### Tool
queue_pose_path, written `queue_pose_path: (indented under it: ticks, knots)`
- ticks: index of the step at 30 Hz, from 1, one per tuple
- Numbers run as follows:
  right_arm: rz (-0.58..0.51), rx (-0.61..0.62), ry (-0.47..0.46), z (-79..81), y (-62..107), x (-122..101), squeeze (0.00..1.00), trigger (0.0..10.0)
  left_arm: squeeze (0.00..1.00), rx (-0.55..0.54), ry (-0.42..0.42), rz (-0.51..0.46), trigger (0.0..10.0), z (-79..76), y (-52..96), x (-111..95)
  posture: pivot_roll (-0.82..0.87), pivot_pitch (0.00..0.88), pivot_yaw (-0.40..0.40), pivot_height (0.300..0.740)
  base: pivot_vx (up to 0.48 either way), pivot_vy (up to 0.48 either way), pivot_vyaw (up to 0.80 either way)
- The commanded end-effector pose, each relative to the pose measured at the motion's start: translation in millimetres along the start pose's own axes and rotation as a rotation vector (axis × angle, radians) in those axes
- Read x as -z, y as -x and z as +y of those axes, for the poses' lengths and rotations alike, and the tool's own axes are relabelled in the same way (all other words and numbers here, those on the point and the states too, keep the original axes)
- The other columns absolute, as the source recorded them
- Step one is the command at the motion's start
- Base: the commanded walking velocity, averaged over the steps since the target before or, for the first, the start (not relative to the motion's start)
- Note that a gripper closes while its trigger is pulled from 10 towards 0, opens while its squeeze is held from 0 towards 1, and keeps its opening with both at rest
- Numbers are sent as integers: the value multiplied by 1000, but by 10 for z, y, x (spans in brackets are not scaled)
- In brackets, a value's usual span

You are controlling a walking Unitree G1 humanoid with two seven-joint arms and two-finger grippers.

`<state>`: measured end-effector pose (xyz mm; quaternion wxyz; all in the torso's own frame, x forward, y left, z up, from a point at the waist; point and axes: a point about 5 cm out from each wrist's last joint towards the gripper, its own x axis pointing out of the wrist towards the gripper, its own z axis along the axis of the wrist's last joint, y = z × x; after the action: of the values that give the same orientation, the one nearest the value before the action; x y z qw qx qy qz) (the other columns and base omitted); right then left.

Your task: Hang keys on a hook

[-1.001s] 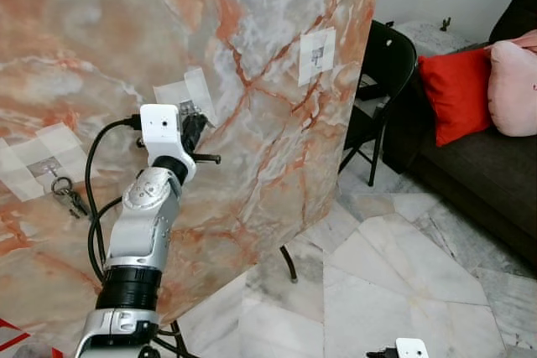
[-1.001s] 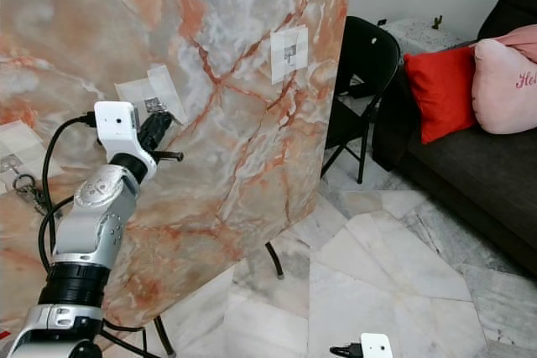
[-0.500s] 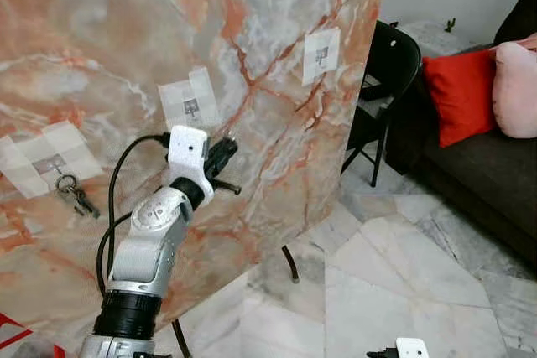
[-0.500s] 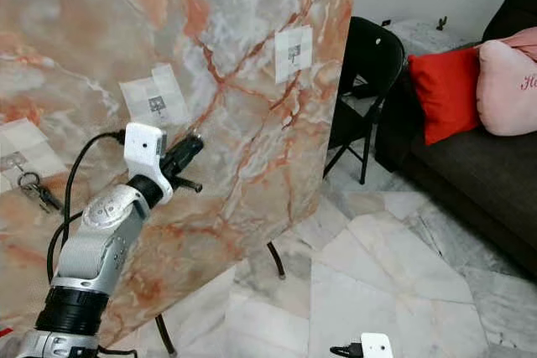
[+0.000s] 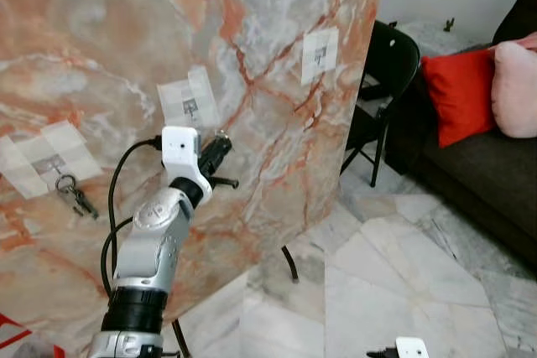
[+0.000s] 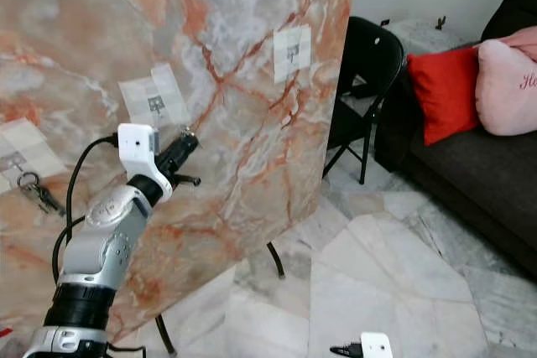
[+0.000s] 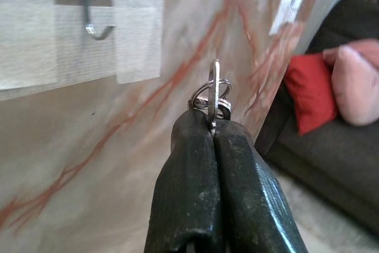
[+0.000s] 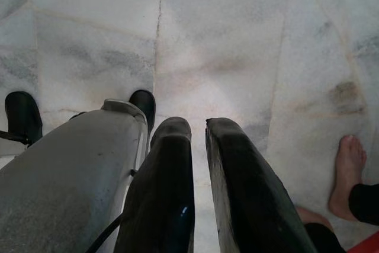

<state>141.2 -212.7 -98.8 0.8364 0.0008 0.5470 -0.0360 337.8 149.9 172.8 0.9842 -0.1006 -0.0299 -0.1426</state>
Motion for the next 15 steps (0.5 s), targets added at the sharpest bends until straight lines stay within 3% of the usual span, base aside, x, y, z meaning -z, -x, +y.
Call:
queue_pose_path:
  ticks: [1, 15]
  knots:
    - [-1, 4, -11, -7, 1, 8, 0, 10000, 0, 3, 31, 4, 10000, -12, -38, -10, 70, 0, -45, 726, 0, 0, 0]
    - [-3, 4, -10, 0, 0, -1, 0, 10000, 0, -80, 107, -48, 10000, 41, -186, -97, 68, 0, -44, 726, 0, 0, 0]
